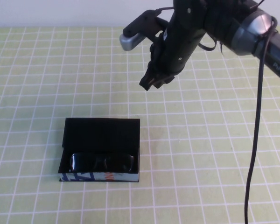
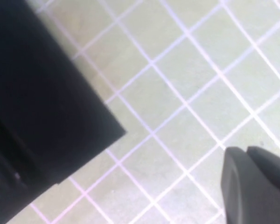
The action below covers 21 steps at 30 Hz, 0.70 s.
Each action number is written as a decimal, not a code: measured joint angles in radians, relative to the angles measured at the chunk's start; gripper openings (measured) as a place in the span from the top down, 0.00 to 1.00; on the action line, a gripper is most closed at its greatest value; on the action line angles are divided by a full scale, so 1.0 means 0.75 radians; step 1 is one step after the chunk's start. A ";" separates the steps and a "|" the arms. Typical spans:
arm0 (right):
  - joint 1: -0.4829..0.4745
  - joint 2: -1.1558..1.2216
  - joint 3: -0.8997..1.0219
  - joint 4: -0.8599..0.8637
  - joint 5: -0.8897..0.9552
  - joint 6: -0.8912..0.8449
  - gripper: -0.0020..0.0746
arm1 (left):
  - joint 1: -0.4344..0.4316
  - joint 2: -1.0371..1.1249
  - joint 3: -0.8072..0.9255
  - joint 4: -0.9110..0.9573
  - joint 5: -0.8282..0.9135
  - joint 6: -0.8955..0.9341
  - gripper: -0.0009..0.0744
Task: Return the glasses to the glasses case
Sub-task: Close the glasses case
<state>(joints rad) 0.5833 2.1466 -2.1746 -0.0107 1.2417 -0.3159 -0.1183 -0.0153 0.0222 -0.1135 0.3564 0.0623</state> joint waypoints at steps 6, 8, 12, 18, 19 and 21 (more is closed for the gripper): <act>-0.127 0.000 0.007 0.211 0.000 0.056 0.99 | 0.000 0.000 0.002 -0.119 -0.201 -0.083 0.99; -0.168 -0.002 0.029 0.319 0.000 0.058 0.99 | 0.000 0.000 0.002 -0.169 -0.279 -0.106 0.99; -0.218 -0.006 0.107 0.468 0.000 0.058 0.99 | 0.000 0.000 0.003 -0.282 -0.425 -0.223 0.99; -0.233 -0.006 0.189 0.490 -0.002 0.058 0.99 | 0.000 0.057 -0.075 -0.327 -0.452 -0.276 0.99; -0.233 -0.006 0.189 0.493 -0.002 0.058 0.99 | 0.000 0.081 -0.089 -0.330 -0.448 -0.276 0.99; -0.233 -0.006 0.192 0.505 -0.002 0.058 0.99 | 0.000 0.174 -0.139 -0.348 -0.371 -0.276 0.99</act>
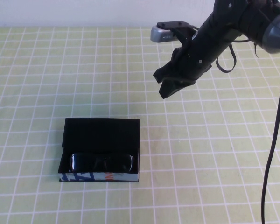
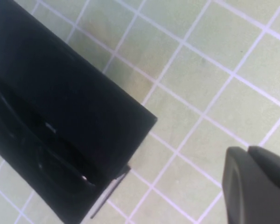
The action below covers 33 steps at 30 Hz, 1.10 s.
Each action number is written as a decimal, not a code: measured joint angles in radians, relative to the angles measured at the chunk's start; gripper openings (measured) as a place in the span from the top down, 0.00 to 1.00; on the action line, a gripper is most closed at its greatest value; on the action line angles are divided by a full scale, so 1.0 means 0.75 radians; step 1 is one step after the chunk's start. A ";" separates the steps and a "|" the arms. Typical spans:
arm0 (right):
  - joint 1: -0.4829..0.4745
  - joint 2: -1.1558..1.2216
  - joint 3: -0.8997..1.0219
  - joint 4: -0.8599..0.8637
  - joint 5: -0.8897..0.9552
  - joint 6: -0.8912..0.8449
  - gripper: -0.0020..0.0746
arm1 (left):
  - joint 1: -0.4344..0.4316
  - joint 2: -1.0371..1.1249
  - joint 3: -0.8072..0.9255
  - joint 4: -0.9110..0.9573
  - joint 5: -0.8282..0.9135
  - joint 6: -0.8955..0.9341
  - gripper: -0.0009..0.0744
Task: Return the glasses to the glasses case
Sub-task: Close the glasses case
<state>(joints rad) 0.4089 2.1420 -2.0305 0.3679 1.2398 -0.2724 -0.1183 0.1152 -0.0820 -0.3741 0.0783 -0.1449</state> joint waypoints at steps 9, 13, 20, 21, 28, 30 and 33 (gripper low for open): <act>0.000 0.026 0.002 0.030 0.000 0.000 0.99 | 0.000 0.857 -0.431 -0.096 0.706 0.361 0.99; 0.000 0.044 0.002 0.030 -0.005 0.000 0.99 | 0.000 1.218 -0.523 -0.504 0.795 0.837 0.99; -0.030 0.049 0.002 0.051 -0.005 0.000 0.99 | 0.000 1.678 -0.539 -1.150 0.761 1.565 0.99; -0.036 0.052 0.002 0.051 -0.005 0.000 0.99 | 0.000 1.729 -0.539 -1.220 0.754 1.643 0.99; -0.042 0.128 0.002 0.101 -0.010 -0.017 0.99 | 0.000 1.923 -0.548 -1.508 0.730 1.969 0.99; -0.042 0.161 0.002 0.136 -0.012 -0.032 0.99 | 0.000 1.948 -0.550 -1.557 0.730 2.030 0.99; -0.042 0.203 0.002 0.185 -0.015 -0.054 0.99 | 0.000 1.969 -0.551 -1.622 0.730 2.106 0.99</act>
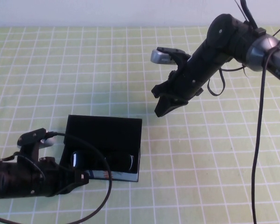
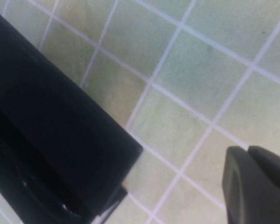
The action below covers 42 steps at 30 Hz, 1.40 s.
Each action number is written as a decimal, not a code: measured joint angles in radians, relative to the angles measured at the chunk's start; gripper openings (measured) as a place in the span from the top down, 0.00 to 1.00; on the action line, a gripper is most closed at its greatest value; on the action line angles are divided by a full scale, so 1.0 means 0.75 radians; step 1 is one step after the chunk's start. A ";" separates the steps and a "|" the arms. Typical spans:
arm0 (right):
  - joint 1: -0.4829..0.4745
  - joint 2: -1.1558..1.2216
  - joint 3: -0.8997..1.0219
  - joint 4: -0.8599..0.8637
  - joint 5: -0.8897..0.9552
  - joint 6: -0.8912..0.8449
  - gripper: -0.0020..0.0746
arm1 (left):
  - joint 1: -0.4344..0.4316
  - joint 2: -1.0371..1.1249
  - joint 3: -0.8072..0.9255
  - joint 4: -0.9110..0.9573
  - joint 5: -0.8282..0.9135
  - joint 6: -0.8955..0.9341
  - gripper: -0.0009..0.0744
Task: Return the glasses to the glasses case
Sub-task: Close the glasses case
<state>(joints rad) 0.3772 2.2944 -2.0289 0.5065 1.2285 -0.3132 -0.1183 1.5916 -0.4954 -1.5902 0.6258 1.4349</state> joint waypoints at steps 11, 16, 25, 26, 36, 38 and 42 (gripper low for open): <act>0.000 0.105 0.000 0.126 -0.011 -0.083 0.99 | 0.000 0.064 0.000 -0.060 0.027 0.058 0.99; 0.002 0.111 0.000 0.227 -0.030 -0.154 0.99 | 0.000 0.064 0.000 -0.064 0.046 0.061 0.99; 0.007 0.111 0.000 0.370 -0.030 -0.219 0.99 | 0.000 0.064 0.000 -0.064 0.048 0.061 0.99; 0.007 0.111 0.000 0.371 -0.030 -0.221 0.99 | 0.000 0.064 0.000 -0.064 0.048 0.061 0.99; 0.042 0.111 0.000 0.328 -0.030 -0.193 0.99 | 0.000 0.064 0.000 -0.065 0.048 0.061 0.99; 0.060 0.111 0.000 0.323 -0.030 -0.193 0.99 | 0.000 0.064 0.000 -0.065 0.048 0.061 0.99; 0.085 0.085 0.002 0.314 -0.030 -0.189 0.99 | 0.000 0.064 0.000 -0.065 0.048 0.061 0.99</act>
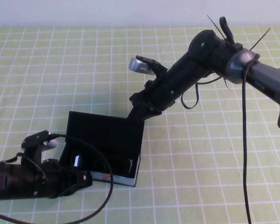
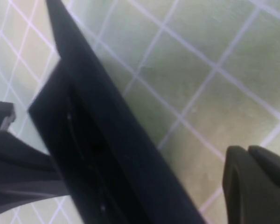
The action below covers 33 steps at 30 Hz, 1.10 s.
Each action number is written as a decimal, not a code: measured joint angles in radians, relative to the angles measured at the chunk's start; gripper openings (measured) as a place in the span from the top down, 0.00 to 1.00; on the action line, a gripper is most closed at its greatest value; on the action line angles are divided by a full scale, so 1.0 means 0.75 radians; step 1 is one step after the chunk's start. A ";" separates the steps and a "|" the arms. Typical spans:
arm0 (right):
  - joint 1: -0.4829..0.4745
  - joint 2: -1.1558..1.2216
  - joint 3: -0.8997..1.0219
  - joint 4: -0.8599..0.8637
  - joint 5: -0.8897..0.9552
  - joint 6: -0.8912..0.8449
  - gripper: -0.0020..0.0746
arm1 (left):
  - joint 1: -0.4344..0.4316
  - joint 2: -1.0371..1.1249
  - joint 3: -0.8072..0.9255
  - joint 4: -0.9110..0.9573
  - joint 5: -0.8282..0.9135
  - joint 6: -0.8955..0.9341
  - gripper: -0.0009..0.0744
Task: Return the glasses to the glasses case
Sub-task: Close the glasses case
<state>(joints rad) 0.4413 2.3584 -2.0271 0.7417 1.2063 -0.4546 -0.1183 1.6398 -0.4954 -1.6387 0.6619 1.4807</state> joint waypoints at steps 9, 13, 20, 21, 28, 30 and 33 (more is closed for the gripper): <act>0.066 -0.119 0.079 -0.011 0.000 0.002 1.00 | 0.000 0.000 0.000 0.000 0.000 0.000 0.99; 0.120 -0.166 0.174 -0.016 0.002 0.000 1.00 | 0.000 0.000 0.000 0.000 0.007 0.000 0.99; 0.189 -0.225 0.288 -0.066 0.002 0.000 1.00 | 0.000 -0.128 0.000 0.261 0.050 -0.221 0.99; 0.196 -0.225 0.304 -0.076 0.002 0.000 1.00 | 0.000 -0.171 0.000 0.320 0.057 -0.273 0.99; 0.214 -0.225 0.380 -0.112 0.002 0.002 1.00 | 0.000 -0.578 0.000 0.570 0.078 -0.526 0.99; 0.214 -0.225 0.387 -0.112 -0.003 0.002 1.00 | 0.000 -0.699 0.000 0.590 0.083 -0.550 0.99; 0.214 -0.225 0.387 -0.112 -0.003 0.009 1.00 | 0.000 -0.884 0.000 0.602 0.083 -0.561 0.99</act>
<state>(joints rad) 0.6021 2.1895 -1.7370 0.6580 1.2041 -0.4480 -0.1183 0.9769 -0.4954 -1.1869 0.7245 1.0598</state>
